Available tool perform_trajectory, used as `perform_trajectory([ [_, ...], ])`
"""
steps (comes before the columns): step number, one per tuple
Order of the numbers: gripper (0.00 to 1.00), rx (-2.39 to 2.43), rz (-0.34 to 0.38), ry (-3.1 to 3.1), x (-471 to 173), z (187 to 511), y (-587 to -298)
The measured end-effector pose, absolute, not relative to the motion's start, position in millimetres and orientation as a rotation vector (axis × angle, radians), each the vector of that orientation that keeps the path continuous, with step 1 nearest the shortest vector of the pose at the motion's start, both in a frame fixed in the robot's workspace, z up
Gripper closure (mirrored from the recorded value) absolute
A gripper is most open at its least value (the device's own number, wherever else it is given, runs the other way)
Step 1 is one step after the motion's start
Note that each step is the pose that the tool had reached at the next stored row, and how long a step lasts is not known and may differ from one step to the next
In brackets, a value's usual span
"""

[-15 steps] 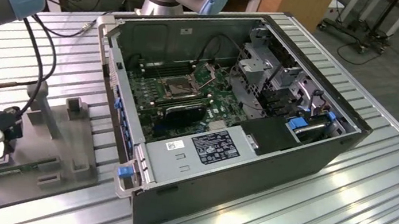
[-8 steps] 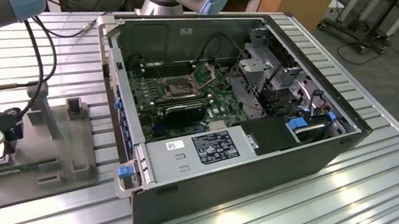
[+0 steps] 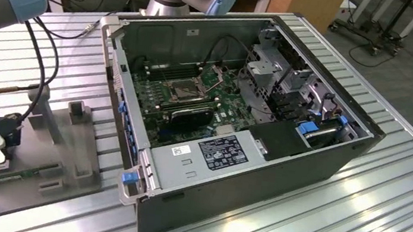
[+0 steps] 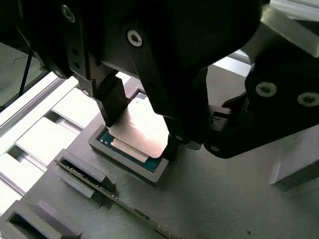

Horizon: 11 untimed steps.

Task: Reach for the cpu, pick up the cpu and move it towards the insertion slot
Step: 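Pick up the cpu and move it towards the insertion slot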

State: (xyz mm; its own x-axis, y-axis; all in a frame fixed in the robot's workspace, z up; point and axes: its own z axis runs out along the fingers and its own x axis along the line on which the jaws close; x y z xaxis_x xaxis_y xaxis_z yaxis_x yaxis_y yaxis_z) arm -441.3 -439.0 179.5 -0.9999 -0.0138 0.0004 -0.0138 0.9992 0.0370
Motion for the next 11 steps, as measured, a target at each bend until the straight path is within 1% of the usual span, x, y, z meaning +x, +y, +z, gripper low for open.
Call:
perform_trajectory([
  [1, 0.41, 0.022, -0.058, -3.140, -441.3, 179.5, -439.0],
  [2, 0.45, 0.022, -0.058, -3.140, -441.3, 179.5, -439.0],
  [11, 0.45, 0.022, -0.058, -3.141, -441.2, 180.3, -439.0],
])
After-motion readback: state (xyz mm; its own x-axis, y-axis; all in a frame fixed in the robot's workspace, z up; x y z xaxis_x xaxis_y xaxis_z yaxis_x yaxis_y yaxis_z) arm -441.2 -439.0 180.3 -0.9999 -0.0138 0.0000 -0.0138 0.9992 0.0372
